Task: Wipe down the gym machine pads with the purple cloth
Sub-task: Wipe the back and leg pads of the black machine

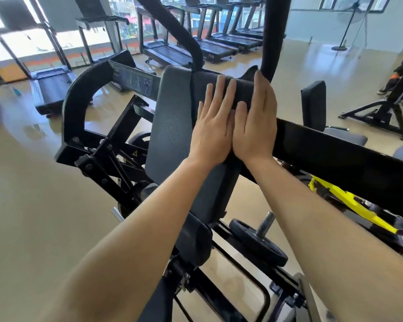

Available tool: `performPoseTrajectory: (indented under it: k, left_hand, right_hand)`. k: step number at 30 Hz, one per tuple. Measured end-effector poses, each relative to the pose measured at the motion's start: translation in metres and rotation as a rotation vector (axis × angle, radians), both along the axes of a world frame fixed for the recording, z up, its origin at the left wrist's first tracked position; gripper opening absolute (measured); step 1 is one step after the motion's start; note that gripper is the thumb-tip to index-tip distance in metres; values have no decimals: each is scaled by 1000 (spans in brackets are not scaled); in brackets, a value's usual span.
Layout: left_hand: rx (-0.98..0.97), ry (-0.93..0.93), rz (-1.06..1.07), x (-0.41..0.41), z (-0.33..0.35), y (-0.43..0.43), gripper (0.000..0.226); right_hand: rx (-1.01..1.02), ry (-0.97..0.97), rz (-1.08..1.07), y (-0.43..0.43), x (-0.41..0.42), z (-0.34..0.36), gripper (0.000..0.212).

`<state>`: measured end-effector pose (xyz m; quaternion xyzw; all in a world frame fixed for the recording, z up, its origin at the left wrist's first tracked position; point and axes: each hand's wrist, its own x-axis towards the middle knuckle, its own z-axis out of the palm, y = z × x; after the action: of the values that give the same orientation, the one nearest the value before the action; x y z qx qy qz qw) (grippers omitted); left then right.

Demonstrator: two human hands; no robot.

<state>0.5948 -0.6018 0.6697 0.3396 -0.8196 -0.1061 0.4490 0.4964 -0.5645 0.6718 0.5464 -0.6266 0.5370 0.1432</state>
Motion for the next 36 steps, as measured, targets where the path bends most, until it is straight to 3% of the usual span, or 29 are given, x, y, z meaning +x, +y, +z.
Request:
performPoseTrajectory:
  k: [8, 14, 25, 29, 36]
  left_hand:
    - [-97, -208, -55, 41, -72, 14, 54]
    - [-101, -405, -103, 94, -145, 33, 56]
    - [-257, -382, -84, 28, -9, -28, 63]
    - [-260, -386, -33, 43, -59, -14, 63]
    - [-155, -413, -65, 112, -181, 24, 56]
  right_hand:
    - [-13, 15, 10, 21, 31, -64, 68]
    - [166, -121, -65, 52, 90, -149, 71]
    - [-47, -159, -137, 0, 46, -40, 67]
    - [-81, -153, -90, 10, 60, -75, 66]
    - [68, -237, -105, 48, 118, -182, 69]
